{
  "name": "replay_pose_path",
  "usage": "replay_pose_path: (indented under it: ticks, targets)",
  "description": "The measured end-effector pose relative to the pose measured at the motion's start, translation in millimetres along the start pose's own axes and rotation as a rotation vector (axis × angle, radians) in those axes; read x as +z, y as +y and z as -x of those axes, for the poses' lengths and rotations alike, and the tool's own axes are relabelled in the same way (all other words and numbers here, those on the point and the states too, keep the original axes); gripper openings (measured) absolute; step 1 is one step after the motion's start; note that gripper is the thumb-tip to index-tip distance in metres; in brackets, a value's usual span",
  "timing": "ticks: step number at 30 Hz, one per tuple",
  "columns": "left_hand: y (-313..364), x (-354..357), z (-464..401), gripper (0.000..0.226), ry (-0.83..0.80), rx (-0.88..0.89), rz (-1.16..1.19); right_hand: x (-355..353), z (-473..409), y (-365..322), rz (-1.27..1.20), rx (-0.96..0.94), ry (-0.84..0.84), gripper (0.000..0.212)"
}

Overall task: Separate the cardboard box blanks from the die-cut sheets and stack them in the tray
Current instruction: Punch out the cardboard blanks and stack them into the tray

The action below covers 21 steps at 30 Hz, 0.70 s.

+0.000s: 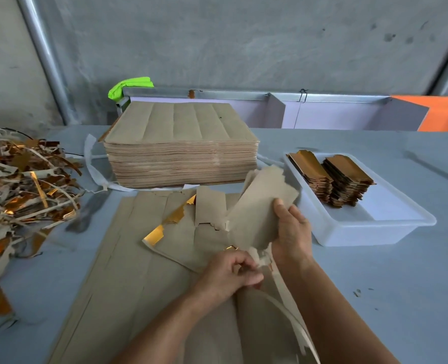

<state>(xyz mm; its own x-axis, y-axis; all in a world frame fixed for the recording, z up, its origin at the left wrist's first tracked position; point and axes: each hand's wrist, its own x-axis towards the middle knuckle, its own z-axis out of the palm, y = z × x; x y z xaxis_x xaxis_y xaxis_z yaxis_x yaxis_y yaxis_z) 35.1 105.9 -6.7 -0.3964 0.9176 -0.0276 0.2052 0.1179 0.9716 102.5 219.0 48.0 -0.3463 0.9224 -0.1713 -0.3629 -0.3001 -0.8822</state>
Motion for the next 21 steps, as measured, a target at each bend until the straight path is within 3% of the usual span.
replay_pose_path:
  ticks: [4,7,8,10,12,14,15,19,21]
  targets:
    - [-2,-19,6,0.032,0.035,0.063,0.080,-15,-18,-28,-0.044,-0.130,0.229,0.019]
    - [-1,-25,8,0.015,0.072,0.069,0.161,-28,-22,-32,0.249,-0.219,0.201,0.012]
    - [-1,-25,7,0.011,0.071,0.074,0.185,-33,-21,-32,0.430,-0.266,0.161,0.011]
    - [4,-24,8,0.008,0.083,0.100,0.198,-41,-14,-32,0.676,-0.347,-0.002,0.038]
    - [6,-20,8,0.020,0.139,0.100,0.240,-45,-1,-32,0.924,-0.410,-0.223,0.050]
    - [7,-16,8,0.024,0.223,0.093,0.277,-43,12,-30,1.293,-0.456,-0.383,0.038]
    - [8,-13,8,0.023,0.256,0.097,0.279,-40,19,-29,1.366,-0.435,-0.424,0.030]
    - [7,-8,6,0.018,0.339,0.157,0.238,-27,42,-25,1.275,-0.305,-0.701,0.028]
    - [6,-9,7,0.017,0.365,0.160,0.201,-24,46,-20,1.255,-0.300,-0.748,0.026]
